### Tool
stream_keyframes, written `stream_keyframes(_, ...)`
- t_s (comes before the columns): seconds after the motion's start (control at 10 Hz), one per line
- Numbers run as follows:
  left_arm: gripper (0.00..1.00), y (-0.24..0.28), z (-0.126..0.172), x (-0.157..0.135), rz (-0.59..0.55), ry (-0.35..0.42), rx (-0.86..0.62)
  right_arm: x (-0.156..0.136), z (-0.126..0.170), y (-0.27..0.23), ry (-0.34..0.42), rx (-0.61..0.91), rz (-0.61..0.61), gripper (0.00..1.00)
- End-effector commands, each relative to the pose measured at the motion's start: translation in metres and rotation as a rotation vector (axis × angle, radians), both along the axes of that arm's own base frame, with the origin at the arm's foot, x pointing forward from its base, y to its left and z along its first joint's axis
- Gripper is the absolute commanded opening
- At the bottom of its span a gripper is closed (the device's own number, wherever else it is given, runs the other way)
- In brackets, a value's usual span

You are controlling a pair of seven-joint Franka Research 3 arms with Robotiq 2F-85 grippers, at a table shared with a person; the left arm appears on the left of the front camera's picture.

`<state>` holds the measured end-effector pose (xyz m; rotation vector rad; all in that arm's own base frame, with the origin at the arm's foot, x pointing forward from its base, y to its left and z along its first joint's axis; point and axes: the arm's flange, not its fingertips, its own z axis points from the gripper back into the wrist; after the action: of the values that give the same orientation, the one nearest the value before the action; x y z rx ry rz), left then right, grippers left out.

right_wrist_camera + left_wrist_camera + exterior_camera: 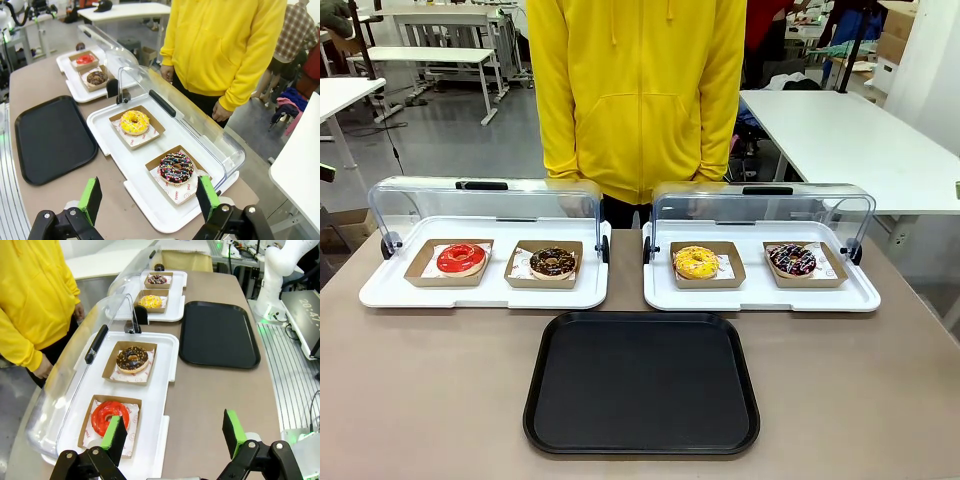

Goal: Move the second donut from the left to the tray.
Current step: Pick up the Paper togo box containing the Donut indicated by the person and place it on the Handle tray.

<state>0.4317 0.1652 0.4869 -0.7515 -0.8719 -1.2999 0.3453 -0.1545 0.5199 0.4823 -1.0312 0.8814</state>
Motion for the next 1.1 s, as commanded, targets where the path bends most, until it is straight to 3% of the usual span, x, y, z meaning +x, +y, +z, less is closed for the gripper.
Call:
stream_keyframes(0.0, 1.00, -0.0004, 0.0010, -0.0006, -0.001, 0.006, -0.006, 0.0041, 0.0010, -0.0006, -0.038, 0.008, 0.008, 1.00)
stream_keyframes(1.0, 1.00, -0.0004, 0.0010, -0.0006, -0.001, 0.006, -0.006, 0.0041, 0.0010, -0.0006, -0.038, 0.008, 0.008, 1.00)
